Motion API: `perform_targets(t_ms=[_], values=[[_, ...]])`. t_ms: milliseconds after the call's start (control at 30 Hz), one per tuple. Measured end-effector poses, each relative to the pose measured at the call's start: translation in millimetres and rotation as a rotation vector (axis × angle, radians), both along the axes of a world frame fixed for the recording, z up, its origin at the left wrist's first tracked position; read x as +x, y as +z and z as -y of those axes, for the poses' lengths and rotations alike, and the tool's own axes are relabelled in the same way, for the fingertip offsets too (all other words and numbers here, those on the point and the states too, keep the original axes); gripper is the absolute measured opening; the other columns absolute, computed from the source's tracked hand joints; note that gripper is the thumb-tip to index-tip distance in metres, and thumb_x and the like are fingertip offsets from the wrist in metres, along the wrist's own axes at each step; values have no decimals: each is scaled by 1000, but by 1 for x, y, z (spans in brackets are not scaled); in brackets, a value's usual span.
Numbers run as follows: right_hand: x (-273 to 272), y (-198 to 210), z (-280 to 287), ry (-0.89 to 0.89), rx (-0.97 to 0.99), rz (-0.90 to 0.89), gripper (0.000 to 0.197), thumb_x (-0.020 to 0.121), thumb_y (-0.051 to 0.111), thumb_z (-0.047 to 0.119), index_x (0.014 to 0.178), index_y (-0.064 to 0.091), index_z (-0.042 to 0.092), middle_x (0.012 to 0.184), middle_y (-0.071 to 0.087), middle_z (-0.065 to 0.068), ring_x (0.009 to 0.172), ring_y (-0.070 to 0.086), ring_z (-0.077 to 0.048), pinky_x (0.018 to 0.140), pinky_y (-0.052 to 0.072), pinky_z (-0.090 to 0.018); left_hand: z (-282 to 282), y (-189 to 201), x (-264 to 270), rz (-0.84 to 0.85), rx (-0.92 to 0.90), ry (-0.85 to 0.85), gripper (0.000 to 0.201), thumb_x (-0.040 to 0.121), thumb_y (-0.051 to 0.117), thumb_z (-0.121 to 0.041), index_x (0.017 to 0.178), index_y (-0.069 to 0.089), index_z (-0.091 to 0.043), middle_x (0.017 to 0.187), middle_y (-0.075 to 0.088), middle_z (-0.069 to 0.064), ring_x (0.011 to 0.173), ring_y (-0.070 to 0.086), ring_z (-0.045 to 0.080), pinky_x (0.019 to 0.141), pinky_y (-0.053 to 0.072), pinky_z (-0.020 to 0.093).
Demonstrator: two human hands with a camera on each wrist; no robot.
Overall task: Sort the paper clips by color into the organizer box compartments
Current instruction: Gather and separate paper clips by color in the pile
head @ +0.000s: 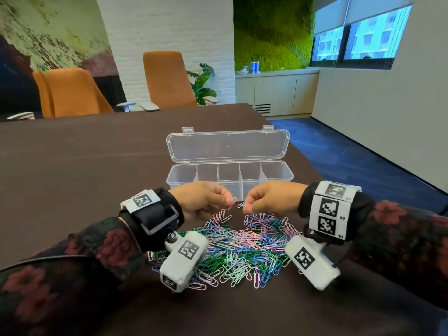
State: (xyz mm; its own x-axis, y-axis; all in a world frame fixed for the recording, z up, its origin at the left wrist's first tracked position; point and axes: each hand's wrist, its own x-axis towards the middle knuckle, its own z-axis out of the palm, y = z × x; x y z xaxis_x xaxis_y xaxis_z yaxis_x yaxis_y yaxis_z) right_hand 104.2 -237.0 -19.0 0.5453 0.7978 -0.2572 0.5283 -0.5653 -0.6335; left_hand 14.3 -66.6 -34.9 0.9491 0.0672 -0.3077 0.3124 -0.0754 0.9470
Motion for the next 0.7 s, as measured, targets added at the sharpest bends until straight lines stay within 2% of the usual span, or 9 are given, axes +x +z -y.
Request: perform_targets(t_ms=[67, 133, 200, 300, 400, 467, 567, 700], values=[[-2, 3, -4, -53, 51, -64, 15, 91, 57, 16, 81, 65, 23, 48, 50, 13, 42, 37, -2, 40, 32, -16, -2, -2, -4, -2, -154, 72, 13, 90, 51, -1, 84, 59, -9, 53, 51, -6, 38, 24, 0, 34, 14, 11], [-5, 4, -10, -120, 127, -189, 9, 91, 57, 14, 86, 65, 15, 56, 45, 6, 44, 33, -6, 37, 26, -16, -5, -3, -7, -2, -248, 105, 13, 92, 50, -5, 90, 62, -8, 54, 51, -6, 37, 25, 0, 35, 15, 10], [-5, 3, -15, -227, 223, -363, 9, 89, 56, 14, 89, 64, 9, 61, 41, 0, 46, 30, -9, 35, 23, -17, -6, -4, -10, -5, -315, 132, 12, 91, 50, -8, 87, 62, -10, 58, 51, -6, 37, 26, 1, 37, 16, 10], [-4, 0, -18, -342, 355, -620, 19, 95, 48, 17, 85, 61, 8, 61, 41, -3, 44, 34, -10, 36, 27, -17, -10, -8, -15, -9, -453, 169, 6, 78, 56, -14, 83, 59, -13, 62, 51, -4, 37, 30, 2, 36, 22, 10], [-5, -4, -18, -403, 414, -771, 27, 99, 41, 22, 82, 58, 8, 59, 40, -2, 41, 36, -9, 35, 29, -16, -12, -15, -20, -21, -489, 219, 7, 87, 52, -12, 83, 58, -11, 61, 54, -3, 37, 33, 3, 35, 27, 12], [-8, -8, -20, -399, 371, -720, 22, 97, 46, 20, 82, 58, 9, 60, 38, -1, 41, 33, -8, 34, 26, -15, -11, -18, -22, -15, -458, 226, 14, 94, 48, -11, 84, 58, -10, 60, 55, -2, 38, 34, 3, 36, 27, 11], [-16, -13, -28, -317, 260, -537, 7, 90, 58, 15, 84, 56, 12, 61, 37, 0, 45, 29, -9, 36, 23, -17, -10, -19, -23, 16, -394, 222, 15, 95, 46, -9, 87, 59, -9, 61, 57, -2, 41, 36, 3, 38, 29, 12], [-21, -11, -34, -210, 149, -314, 7, 92, 55, 17, 85, 55, 15, 64, 41, 1, 49, 32, -9, 39, 27, -17, -10, -15, -25, 64, -238, 173, 19, 96, 43, 0, 93, 61, -7, 65, 62, -2, 46, 47, 3, 41, 35, 11]])
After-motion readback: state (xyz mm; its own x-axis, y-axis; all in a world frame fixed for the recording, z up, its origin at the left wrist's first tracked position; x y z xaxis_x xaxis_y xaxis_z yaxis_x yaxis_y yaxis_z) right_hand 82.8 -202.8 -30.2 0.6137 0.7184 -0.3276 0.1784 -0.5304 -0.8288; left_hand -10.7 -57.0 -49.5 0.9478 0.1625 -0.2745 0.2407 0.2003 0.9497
